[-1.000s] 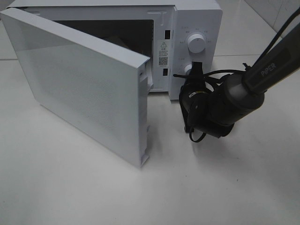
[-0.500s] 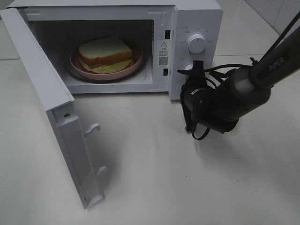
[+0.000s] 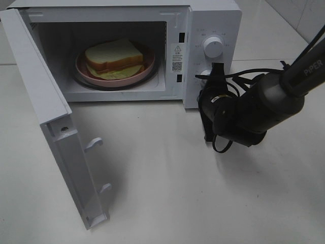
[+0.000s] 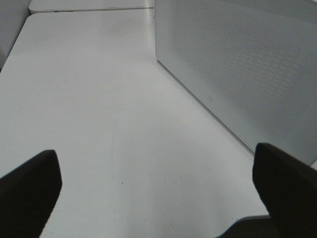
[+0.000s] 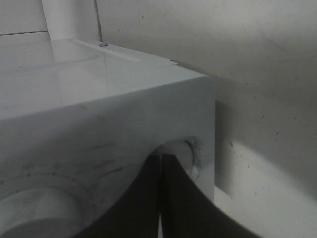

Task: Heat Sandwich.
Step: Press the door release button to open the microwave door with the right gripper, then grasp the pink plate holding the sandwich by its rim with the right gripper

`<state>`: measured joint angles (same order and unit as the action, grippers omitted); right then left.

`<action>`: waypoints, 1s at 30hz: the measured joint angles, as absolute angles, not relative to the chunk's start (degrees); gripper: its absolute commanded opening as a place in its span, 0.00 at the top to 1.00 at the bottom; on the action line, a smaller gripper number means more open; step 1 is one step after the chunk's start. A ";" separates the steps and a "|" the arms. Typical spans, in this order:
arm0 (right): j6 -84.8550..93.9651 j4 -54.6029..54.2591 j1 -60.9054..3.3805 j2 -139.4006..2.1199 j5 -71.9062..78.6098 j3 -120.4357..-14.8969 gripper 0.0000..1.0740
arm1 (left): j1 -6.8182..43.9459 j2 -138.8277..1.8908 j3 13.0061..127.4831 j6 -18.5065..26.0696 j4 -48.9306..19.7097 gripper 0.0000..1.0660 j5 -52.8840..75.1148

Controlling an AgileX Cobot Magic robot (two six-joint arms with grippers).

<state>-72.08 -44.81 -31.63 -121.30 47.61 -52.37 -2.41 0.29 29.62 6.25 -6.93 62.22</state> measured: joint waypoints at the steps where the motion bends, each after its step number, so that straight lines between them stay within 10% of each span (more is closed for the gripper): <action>1: -72.08 -44.81 -31.63 -121.07 47.61 -51.97 1.00 | -2.41 0.29 29.62 6.25 -6.93 0.09 62.22; 30: -66.46 -28.99 -31.63 -102.10 31.97 -39.82 0.98 | -2.41 0.29 29.62 6.25 -6.93 0.09 62.22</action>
<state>-66.46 -28.99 -31.63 -102.10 31.97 -39.82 -2.41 0.29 29.62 6.25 -6.93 62.22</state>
